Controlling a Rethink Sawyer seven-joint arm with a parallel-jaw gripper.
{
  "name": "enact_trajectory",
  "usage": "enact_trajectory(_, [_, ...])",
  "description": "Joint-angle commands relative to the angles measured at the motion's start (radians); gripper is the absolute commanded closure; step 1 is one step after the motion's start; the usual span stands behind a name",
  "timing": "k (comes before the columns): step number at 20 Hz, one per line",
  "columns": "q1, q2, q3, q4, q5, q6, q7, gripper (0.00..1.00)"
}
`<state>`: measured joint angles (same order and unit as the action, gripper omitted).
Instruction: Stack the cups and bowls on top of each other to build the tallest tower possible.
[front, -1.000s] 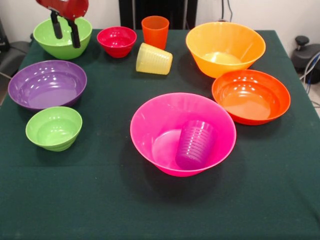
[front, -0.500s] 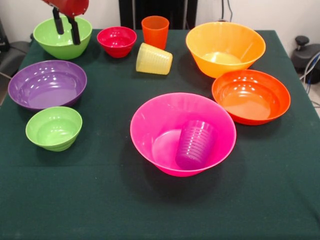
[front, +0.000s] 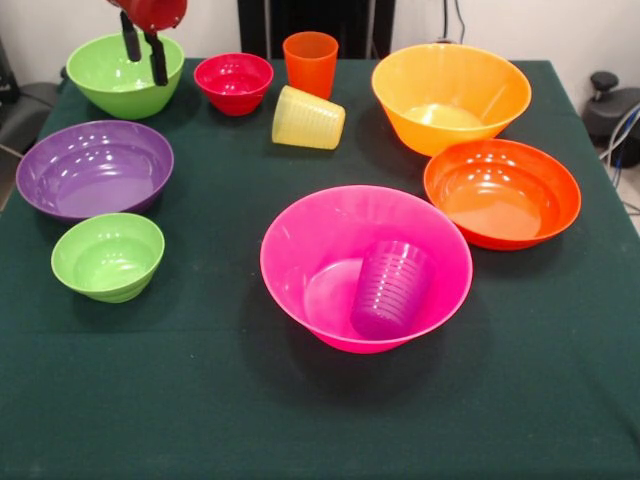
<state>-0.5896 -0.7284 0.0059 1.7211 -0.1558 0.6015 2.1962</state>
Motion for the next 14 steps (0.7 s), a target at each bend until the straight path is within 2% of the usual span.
enact_trajectory(1, [0.042, 0.095, -0.014, -0.056, 0.020, -0.080, 0.172, 0.00])
enact_trajectory(4, [0.036, 0.142, -0.010, -0.079, 0.030, -0.098, 0.161, 0.00])
enact_trajectory(14, [0.056, 0.191, -0.032, -0.121, 0.052, -0.108, 0.142, 0.00])
